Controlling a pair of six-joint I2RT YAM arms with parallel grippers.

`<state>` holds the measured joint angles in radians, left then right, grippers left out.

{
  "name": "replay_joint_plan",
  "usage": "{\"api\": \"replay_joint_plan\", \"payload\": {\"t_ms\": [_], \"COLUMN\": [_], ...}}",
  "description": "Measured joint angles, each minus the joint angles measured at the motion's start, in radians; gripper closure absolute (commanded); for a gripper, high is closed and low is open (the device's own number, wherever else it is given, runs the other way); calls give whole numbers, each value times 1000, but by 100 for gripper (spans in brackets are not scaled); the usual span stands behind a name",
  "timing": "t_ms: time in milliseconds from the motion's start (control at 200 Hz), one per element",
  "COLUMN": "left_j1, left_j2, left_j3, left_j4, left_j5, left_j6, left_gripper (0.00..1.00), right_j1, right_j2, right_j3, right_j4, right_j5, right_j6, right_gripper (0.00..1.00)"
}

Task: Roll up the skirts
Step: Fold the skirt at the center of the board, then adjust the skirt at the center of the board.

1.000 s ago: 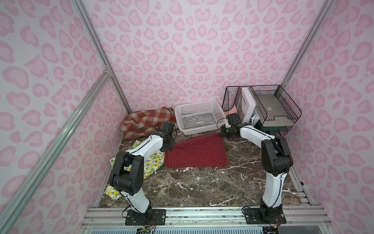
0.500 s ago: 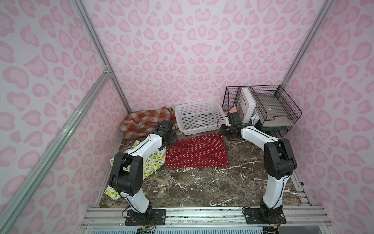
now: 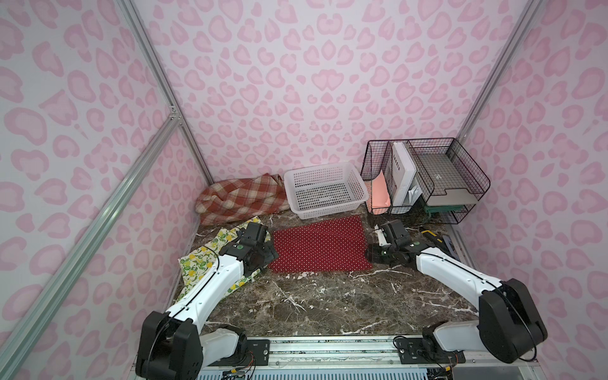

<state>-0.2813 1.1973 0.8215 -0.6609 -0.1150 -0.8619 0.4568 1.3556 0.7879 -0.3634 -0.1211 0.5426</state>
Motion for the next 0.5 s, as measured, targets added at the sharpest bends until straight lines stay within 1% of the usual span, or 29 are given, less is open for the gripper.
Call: {"api": "replay_joint_plan", "payload": {"t_ms": [110, 285, 385, 500], "left_j1": [-3, -7, -8, -9], "left_j2": [-49, -119, -144, -154], "left_j3": [-23, -37, -49, -50], "left_j4": [-20, -43, -52, -53], "left_j5": [9, 20, 24, 24], "left_j6": [-5, -26, -34, -49], "left_gripper": [12, 13, 14, 14], "right_j1": [-1, 6, 6, 10], "right_j2": [0, 54, 125, 211], "right_j3": [-32, -49, -26, -6], "right_j4": [2, 14, 39, 61], "right_j5": [-27, -53, -56, -75], "right_j6": [14, 29, 29, 32], "right_gripper": [51, 51, 53, 59]}}
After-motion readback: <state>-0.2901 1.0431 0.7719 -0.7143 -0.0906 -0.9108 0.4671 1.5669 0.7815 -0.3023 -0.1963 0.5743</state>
